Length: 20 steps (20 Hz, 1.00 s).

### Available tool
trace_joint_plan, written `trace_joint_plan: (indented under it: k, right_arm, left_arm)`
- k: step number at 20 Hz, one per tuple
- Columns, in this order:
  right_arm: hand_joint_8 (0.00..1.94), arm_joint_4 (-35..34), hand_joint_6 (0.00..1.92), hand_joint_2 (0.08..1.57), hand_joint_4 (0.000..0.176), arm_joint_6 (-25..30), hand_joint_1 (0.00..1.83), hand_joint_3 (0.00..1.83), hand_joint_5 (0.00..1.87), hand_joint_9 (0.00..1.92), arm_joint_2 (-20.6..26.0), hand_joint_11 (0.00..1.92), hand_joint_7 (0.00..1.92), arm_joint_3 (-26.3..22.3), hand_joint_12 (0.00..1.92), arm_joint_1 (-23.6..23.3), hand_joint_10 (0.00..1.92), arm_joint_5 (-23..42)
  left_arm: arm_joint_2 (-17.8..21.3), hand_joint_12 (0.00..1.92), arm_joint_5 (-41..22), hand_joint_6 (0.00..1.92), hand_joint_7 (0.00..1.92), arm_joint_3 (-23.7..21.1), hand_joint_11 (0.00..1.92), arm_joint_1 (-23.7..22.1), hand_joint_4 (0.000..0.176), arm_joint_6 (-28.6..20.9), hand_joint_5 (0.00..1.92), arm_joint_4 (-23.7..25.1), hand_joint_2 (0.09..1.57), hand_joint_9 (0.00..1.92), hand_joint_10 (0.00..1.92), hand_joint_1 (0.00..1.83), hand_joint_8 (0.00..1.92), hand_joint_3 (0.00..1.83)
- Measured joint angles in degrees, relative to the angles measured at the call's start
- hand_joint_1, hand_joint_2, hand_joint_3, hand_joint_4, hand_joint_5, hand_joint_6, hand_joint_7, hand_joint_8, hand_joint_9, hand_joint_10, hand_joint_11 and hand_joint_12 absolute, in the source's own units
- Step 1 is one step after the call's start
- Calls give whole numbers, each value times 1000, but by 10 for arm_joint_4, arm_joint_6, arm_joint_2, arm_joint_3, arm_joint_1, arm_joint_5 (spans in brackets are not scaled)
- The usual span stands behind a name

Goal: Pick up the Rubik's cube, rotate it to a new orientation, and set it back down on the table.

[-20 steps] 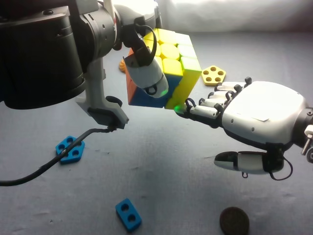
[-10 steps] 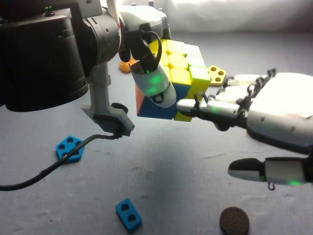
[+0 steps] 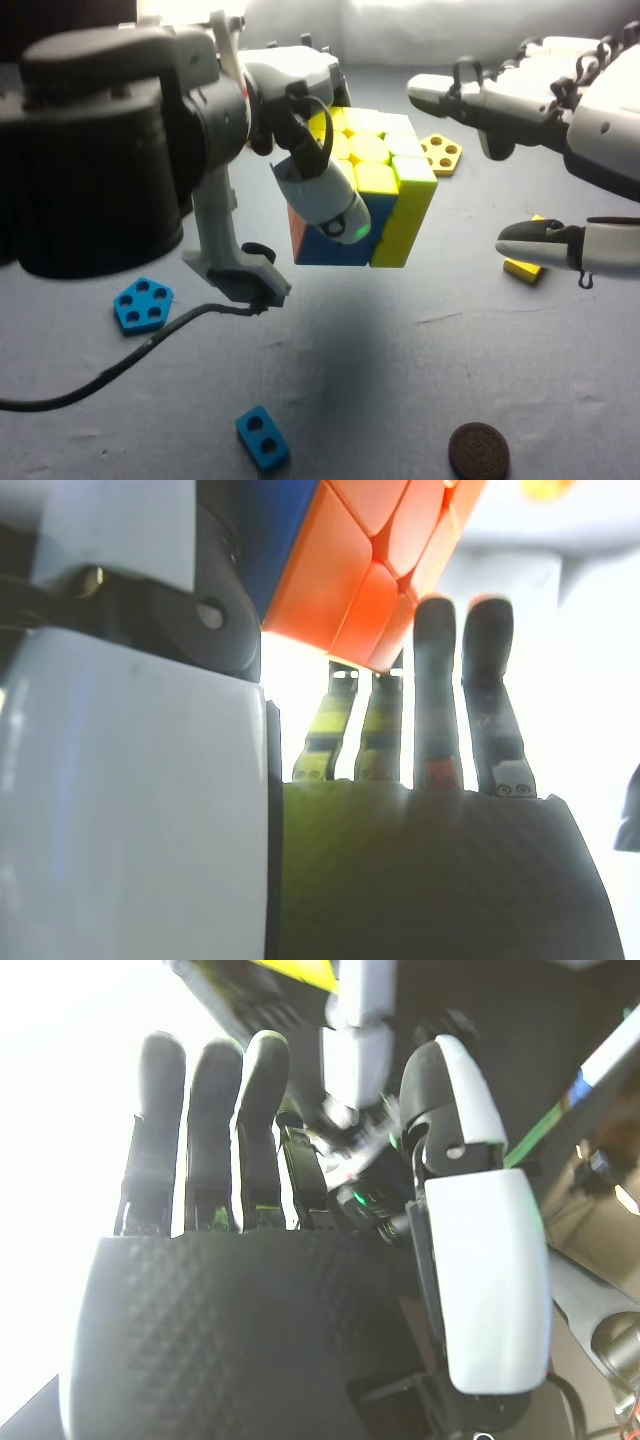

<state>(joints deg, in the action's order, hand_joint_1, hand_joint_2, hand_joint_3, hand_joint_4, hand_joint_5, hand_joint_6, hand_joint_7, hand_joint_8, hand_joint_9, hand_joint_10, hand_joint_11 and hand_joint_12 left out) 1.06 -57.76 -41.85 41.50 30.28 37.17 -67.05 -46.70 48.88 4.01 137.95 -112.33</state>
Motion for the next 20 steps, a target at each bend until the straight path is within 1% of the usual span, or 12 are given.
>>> trace_joint_plan:
  k: [2,3,5,6,7,8,9,10,11,13,14,20]
  right_arm:
    - [1387,-13,15,1191,0,-26,776,0,110,231,-7,168,227,4,1921,4,1823,-8]
    - [1288,-21,5,1200,0,-38,761,1,86,186,-11,116,207,8,1921,4,1764,-8]
    - [1019,-47,16,1198,0,-43,749,0,131,171,-16,64,240,22,1921,4,1526,-2]
    - [635,-64,4,1210,0,-45,694,4,120,128,-17,2,262,33,1804,3,1188,1]
    - [426,-70,2,1216,0,-45,665,4,115,123,-17,0,285,40,1664,3,1008,1]
    - [239,-75,6,1214,0,-48,653,2,132,134,-14,0,312,45,1458,3,779,0]
    - [239,-75,6,1214,0,-55,653,2,132,134,-12,0,312,47,1458,3,779,-2]
    - [45,-74,0,1223,0,-68,633,3,114,155,-11,0,307,47,1143,3,471,-4]
    - [45,-72,0,1223,0,-68,633,3,114,155,-11,0,307,49,1143,3,471,-9]
    - [5,-68,2,1230,0,-68,615,4,96,141,-12,0,275,50,812,3,344,-16]
    - [0,-68,0,1235,0,-68,602,3,86,141,-12,0,215,50,632,3,198,-14]
    - [0,-69,1,1252,0,-68,566,4,44,147,-14,0,170,51,463,3,91,-6]
  left_arm:
    - [0,1828,3,1708,13,-4,134,14,0,-38,71,16,1110,95,1786,1251,1742,0]
    - [0,1816,6,1702,11,-8,119,24,11,-62,76,33,1105,99,1771,1223,1741,0]
    - [0,1801,11,1668,22,-12,136,49,6,-121,98,70,1108,103,1745,1211,1716,0]
    - [0,1813,10,1695,36,-16,151,59,0,-139,87,79,1107,112,1765,1238,1721,0]
    - [0,1812,10,1701,29,-19,157,68,0,-151,87,85,1100,107,1771,1229,1720,0]
    - [0,1795,11,1676,38,-21,172,76,1,-166,112,92,1071,121,1769,1210,1718,0]
    - [0,1795,12,1676,38,-22,172,81,1,-174,112,99,1071,121,1769,1210,1718,0]
    - [0,1784,14,1661,26,-23,155,90,0,-196,99,118,1089,117,1757,1228,1710,0]
    - [0,1784,17,1661,26,-23,155,96,0,-212,99,133,1089,117,1757,1228,1710,0]
    - [0,1816,22,1694,6,-23,140,106,0,-236,75,159,1108,97,1788,1227,1751,4]
    - [1,1826,22,1692,18,-22,163,114,0,-255,89,172,1099,116,1805,1204,1760,0]
    - [9,1835,34,1723,1,-17,155,149,1,-324,64,240,1120,106,1814,1224,1772,11]
